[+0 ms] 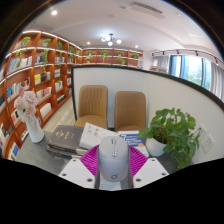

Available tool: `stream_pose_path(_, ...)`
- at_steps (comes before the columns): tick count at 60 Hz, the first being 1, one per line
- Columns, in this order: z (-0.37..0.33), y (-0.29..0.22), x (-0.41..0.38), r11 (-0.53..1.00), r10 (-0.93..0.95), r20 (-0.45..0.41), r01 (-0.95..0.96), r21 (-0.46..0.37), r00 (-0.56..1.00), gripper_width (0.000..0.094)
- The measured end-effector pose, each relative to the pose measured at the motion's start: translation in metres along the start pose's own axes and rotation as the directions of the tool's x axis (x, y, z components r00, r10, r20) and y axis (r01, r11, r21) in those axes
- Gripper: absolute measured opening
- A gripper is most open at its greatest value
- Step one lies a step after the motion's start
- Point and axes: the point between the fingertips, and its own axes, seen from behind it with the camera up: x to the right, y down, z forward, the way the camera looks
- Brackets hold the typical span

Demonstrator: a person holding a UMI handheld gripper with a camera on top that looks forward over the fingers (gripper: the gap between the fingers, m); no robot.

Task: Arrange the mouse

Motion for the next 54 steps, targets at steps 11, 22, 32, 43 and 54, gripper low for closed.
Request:
stream_pose_path(11, 0.039, 0.096, -0.067, 0.987, 0.019, 0.069, -0.007, -0.163, 0.997, 0.0378)
stream_pose_path(22, 0.064, 0.192, -0.094, 0.952, 0.009, 0.087, 0.018, -0.306, 0.996, 0.0379)
stream_pose_path(32, 0.074, 0.219, -0.102, 0.949, -0.001, 0.090, 0.029, -0.314, 0.996, 0.0381)
stream_pose_path(43, 0.074, 0.218, -0.102, 0.951, 0.021, 0.082, 0.005, -0.310, 0.996, 0.0483)
stream_pose_path(54, 0.054, 0.199, -0.087, 0.948, 0.041, 0.020, -0.033, -0.317, 0.999, 0.0861)
